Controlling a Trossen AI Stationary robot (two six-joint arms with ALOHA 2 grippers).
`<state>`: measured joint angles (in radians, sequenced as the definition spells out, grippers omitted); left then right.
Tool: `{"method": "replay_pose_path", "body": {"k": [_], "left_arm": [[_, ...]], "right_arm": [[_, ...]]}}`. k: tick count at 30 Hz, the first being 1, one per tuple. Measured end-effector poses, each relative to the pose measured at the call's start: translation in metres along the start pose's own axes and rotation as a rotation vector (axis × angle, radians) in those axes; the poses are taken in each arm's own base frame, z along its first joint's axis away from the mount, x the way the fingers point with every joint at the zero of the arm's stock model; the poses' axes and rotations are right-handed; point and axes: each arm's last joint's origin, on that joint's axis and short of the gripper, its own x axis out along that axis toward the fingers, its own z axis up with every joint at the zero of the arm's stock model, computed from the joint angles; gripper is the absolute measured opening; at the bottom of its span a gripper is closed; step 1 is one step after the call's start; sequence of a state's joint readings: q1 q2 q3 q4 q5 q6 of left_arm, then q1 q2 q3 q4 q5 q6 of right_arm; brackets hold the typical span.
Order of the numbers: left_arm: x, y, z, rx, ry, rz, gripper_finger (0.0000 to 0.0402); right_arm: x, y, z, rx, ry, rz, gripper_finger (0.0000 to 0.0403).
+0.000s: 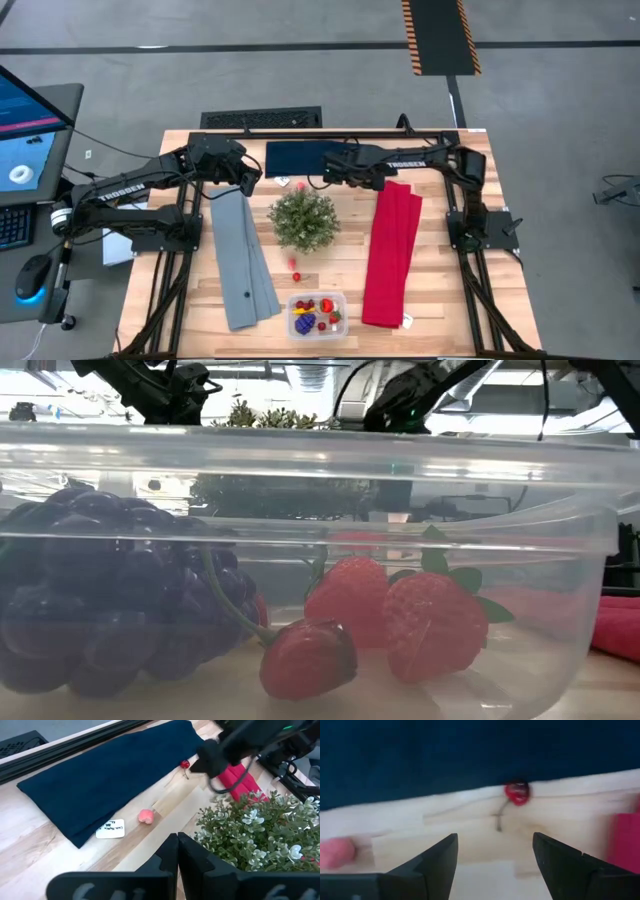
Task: Pick and placing Produce into tupperware
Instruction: Put the top cherry into the transparent container
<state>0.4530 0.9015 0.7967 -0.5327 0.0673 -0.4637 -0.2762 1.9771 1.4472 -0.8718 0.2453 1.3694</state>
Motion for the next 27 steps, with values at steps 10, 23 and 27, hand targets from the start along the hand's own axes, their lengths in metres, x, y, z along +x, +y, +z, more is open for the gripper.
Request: {"method": "replay_pose_path", "body": {"k": [10, 23, 27], "left_arm": [[0.0, 0.0, 0.0, 0.0, 0.002, 0.001, 0.0], [0.0, 0.0, 0.0, 0.0, 0.0, 0.0, 0.0], [0.0, 0.0, 0.0, 0.0, 0.0, 0.0, 0.0]], "right_arm": [[0.026, -0.001, 0.006, -0.015, 0.062, -0.052, 0.0269], [0.047, 0.0, 0.004, -0.035, 0.103, -0.076, 0.0268], [0.046, 0.0, 0.006, -0.03, 0.098, -0.071, 0.0268]]}}
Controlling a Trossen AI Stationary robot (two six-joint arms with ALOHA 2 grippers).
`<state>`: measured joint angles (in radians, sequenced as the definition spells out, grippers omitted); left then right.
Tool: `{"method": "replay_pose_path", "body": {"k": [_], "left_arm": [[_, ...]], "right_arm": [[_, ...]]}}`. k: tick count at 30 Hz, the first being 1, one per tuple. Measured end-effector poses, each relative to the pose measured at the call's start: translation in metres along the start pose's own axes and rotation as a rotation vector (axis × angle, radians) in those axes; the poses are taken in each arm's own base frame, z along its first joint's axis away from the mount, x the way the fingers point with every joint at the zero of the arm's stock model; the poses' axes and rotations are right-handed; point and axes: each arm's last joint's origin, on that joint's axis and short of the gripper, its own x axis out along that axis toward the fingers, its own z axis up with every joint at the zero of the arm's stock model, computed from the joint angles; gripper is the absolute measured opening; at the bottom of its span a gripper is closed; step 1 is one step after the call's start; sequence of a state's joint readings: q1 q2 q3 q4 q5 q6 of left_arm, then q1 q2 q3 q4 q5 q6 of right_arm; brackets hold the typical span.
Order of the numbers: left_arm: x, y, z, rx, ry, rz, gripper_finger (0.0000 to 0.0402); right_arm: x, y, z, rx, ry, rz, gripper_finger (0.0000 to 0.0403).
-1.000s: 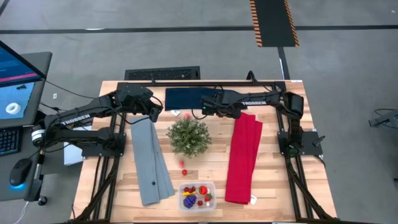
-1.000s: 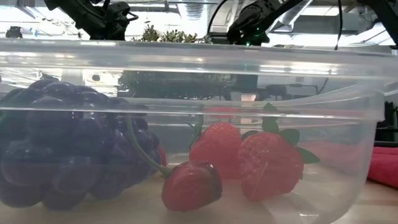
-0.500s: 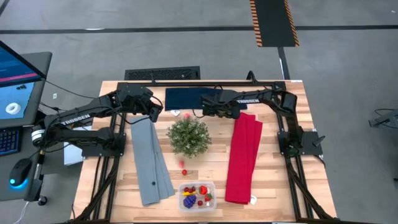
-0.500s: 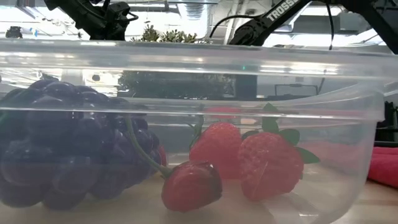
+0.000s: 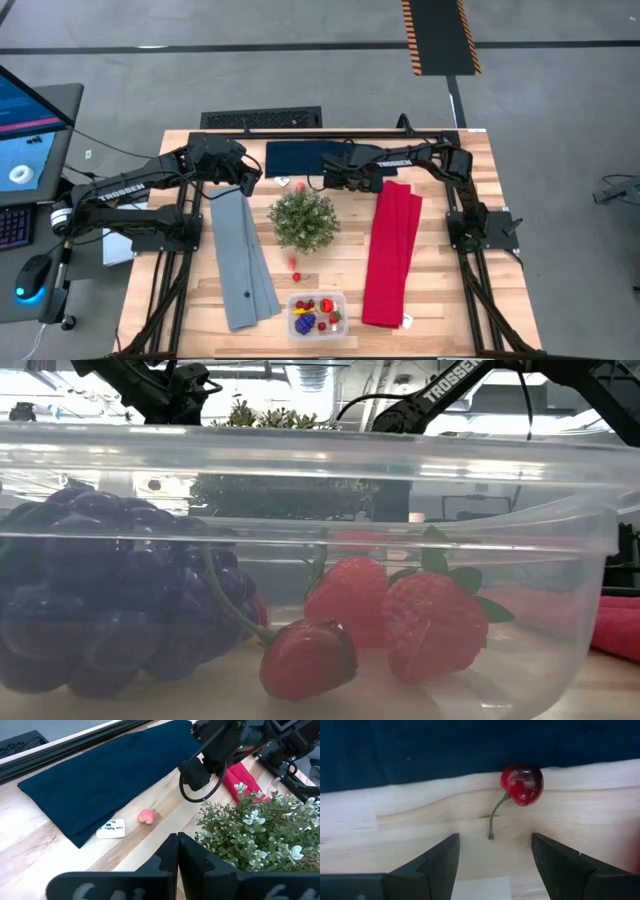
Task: Pick and placing Produce into tupperware
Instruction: Put the top cherry into the transparent container
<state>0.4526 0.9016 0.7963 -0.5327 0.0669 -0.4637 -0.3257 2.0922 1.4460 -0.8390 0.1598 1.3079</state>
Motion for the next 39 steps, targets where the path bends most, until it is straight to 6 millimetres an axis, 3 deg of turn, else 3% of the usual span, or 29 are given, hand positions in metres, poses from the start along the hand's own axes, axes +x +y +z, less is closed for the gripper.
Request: {"method": "replay_pose_path", "body": {"k": [7, 25, 39], "left_arm": [[0.0, 0.0, 0.0, 0.0, 0.0, 0.0, 0.0], [0.0, 0.0, 0.0, 0.0, 0.0, 0.0, 0.0], [0.0, 0.0, 0.0, 0.0, 0.0, 0.0, 0.0]], "right_arm": [[0.001, -0.001, 0.006, 0.005, 0.004, 0.007, 0.0244], [0.003, 0.0, 0.019, -0.046, 0.028, 0.062, 0.0019], [-0.002, -0.001, 0.011, -0.14, 0.08, 0.055, 0.0014]]}}
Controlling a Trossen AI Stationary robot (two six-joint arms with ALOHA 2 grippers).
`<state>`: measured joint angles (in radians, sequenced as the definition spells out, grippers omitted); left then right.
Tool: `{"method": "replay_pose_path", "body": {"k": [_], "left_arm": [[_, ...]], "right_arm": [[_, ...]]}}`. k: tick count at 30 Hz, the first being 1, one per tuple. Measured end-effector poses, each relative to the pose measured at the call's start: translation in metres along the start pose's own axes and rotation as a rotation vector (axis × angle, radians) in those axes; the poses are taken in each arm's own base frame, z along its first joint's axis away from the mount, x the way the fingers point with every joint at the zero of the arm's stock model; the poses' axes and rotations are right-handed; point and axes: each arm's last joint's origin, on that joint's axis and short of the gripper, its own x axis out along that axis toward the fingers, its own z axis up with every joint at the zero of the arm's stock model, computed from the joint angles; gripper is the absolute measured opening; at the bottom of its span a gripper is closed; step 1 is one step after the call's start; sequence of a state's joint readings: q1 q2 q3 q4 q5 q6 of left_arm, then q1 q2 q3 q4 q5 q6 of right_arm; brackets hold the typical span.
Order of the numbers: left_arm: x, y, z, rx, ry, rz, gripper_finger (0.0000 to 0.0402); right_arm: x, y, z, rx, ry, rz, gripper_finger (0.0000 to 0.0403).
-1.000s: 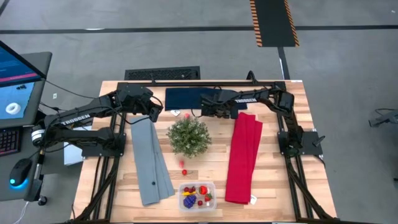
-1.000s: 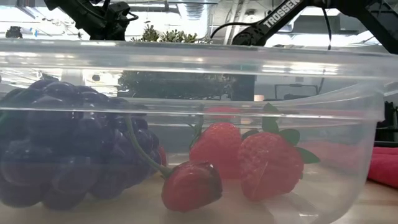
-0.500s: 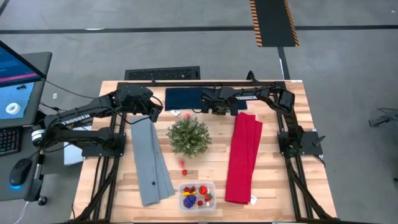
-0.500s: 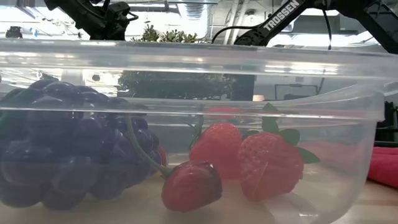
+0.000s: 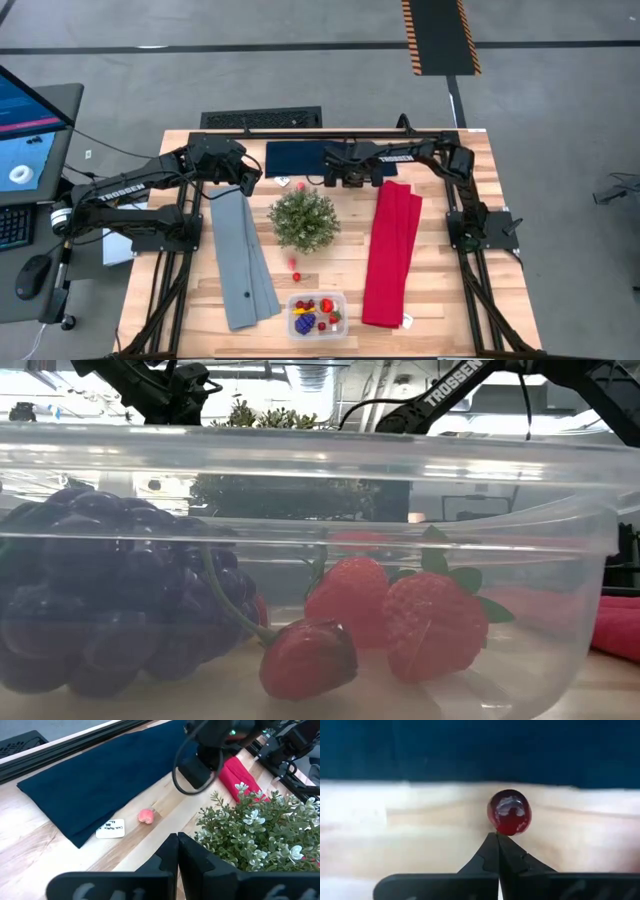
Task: Pick and placing Produce into tupperware
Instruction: Put the top cherry into the transparent container
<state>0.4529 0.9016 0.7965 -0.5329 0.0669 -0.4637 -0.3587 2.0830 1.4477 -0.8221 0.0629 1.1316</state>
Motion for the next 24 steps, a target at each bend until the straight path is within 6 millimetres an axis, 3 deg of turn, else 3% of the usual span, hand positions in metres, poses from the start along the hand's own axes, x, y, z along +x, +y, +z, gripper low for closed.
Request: {"method": "replay_pose_path", "body": {"k": [24], "left_arm": [[0.0, 0.0, 0.0, 0.0, 0.0, 0.0, 0.0]], "right_arm": [[-0.088, 0.014, -0.016, -0.294, 0.036, -0.238, 0.0011]]}}
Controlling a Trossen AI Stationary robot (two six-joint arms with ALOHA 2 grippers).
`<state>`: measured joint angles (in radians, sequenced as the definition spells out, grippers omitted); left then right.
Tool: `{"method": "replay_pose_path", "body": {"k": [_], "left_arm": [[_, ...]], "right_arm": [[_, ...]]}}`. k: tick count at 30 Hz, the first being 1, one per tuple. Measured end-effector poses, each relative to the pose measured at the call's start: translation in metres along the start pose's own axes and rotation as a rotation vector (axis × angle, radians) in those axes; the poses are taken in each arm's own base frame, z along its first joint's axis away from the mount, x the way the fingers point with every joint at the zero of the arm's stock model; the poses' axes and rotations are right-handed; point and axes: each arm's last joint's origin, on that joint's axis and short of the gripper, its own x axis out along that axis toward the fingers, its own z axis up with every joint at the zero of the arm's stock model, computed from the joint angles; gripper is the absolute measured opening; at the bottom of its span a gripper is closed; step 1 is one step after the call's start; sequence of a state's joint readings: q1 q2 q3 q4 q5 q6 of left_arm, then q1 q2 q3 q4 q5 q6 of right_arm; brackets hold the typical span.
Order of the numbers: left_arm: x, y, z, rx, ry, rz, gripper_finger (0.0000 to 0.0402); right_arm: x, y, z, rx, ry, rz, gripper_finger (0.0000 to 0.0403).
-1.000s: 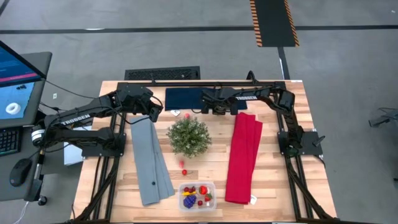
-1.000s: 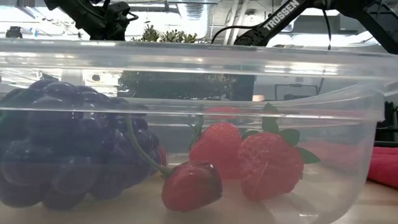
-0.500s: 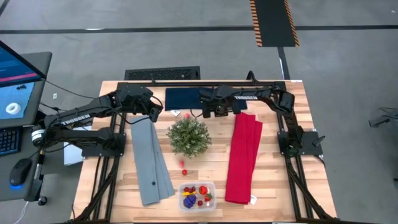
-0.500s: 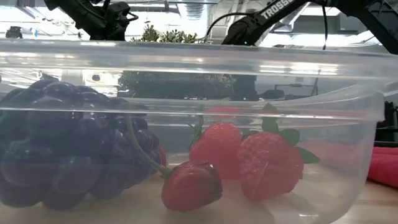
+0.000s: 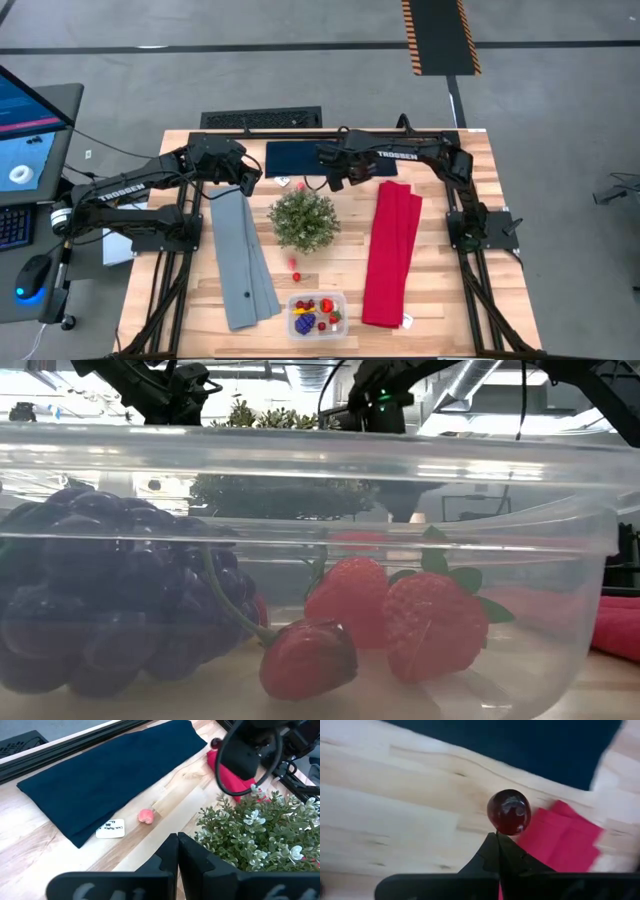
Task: Pick and placing Produce into tupperware
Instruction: Put the top cherry into the transparent container
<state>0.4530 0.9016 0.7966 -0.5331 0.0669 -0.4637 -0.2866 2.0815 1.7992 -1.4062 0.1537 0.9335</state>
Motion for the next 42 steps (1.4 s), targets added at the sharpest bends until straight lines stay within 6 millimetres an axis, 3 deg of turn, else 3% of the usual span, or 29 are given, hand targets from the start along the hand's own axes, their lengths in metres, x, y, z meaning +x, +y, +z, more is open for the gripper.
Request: {"method": "replay_pose_path", "body": {"k": [5, 11, 25, 31, 42], "left_arm": [[0.0, 0.0, 0.0, 0.0, 0.0, 0.0, 0.0], [0.0, 0.0, 0.0, 0.0, 0.0, 0.0, 0.0], [0.0, 0.0, 0.0, 0.0, 0.0, 0.0, 0.0], [0.0, 0.0, 0.0, 0.0, 0.001, 0.0, 0.0], [0.0, 0.0, 0.0, 0.0, 0.001, 0.0, 0.0]], "right_arm": [[-0.019, -0.006, -0.009, -0.052, -0.012, -0.023, 0.0011], [-0.058, -0.017, -0.03, -0.098, -0.126, 0.054, 0.0011], [-0.157, -0.062, -0.114, -0.163, -0.49, 0.322, 0.0011], [-0.18, -0.071, -0.15, -0.269, -0.632, 0.414, 0.0011], [-0.204, -0.086, -0.22, -0.447, -0.842, 0.513, 0.0011]]}}
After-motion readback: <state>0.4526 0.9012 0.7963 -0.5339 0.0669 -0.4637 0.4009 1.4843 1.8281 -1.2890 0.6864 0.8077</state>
